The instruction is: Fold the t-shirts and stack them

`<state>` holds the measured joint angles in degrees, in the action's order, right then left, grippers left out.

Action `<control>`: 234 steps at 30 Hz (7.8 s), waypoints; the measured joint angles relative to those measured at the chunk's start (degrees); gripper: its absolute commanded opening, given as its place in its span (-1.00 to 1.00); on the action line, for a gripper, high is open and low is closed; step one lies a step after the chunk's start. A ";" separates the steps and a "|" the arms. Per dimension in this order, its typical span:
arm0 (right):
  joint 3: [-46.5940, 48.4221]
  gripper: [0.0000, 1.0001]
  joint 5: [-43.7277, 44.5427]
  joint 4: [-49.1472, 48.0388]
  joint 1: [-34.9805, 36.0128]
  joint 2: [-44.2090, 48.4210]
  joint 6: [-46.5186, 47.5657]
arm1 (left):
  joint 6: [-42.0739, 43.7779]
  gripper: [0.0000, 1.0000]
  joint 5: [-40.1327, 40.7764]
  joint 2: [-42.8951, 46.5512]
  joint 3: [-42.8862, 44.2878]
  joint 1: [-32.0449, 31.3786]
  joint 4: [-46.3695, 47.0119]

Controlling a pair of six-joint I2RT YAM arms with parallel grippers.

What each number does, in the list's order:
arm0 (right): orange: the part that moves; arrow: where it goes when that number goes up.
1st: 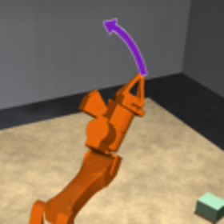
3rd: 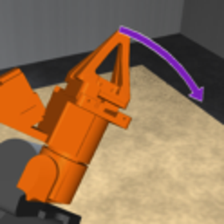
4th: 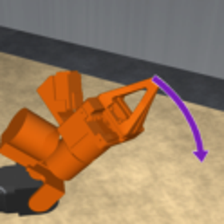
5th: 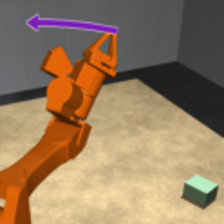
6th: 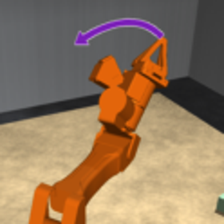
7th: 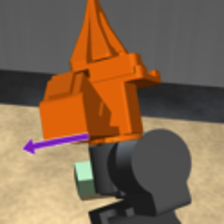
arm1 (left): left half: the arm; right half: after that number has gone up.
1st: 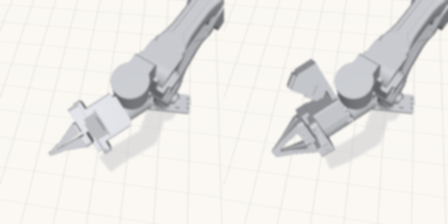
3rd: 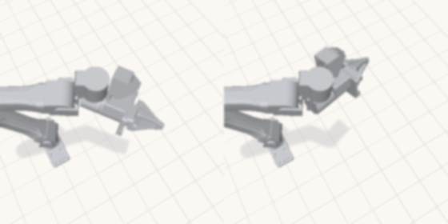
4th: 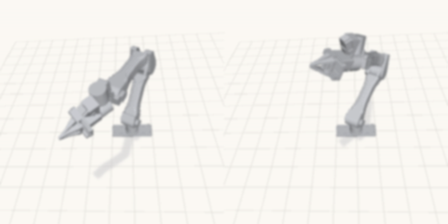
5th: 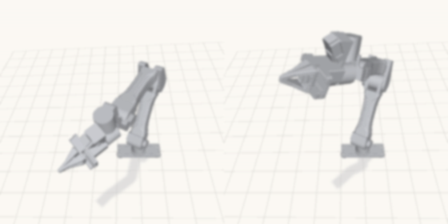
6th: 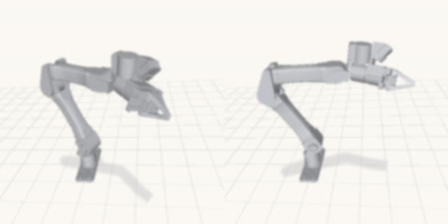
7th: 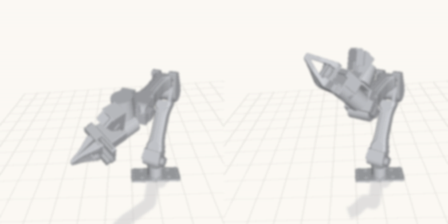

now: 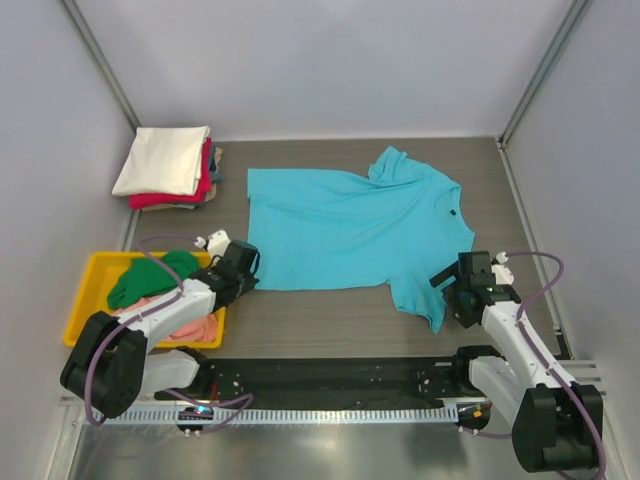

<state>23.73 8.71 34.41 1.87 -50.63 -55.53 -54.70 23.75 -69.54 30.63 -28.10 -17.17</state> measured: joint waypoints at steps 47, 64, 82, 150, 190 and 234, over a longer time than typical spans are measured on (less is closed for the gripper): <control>20.33 -0.98 3.23 13.18 13.44 -6.60 2.82 | 4.52 -0.99 -2.97 8.63 8.37 2.69 -7.82; 49.20 -0.98 7.89 7.23 8.39 -41.20 18.93 | 8.09 -1.00 -9.40 -20.81 27.52 13.62 -8.17; 64.04 -0.88 11.23 8.39 4.37 -56.85 23.74 | 13.86 -0.99 -9.40 -39.15 49.40 13.62 -14.53; 26.32 -0.98 -9.90 -12.31 -17.05 -32.52 16.72 | -1.14 -0.99 -16.37 -11.26 14.12 16.87 5.68; 46.51 0.53 -11.21 -4.98 -14.25 -33.35 22.60 | 5.55 0.67 -20.70 16.65 16.11 12.46 -17.16; 121.59 -0.57 -2.64 -1.51 5.57 -105.20 46.51 | 21.22 0.56 -8.28 33.33 18.14 13.25 -31.26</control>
<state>145.32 6.07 32.91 7.44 -155.83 -9.02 -33.47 15.46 -36.21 48.77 -14.85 -48.42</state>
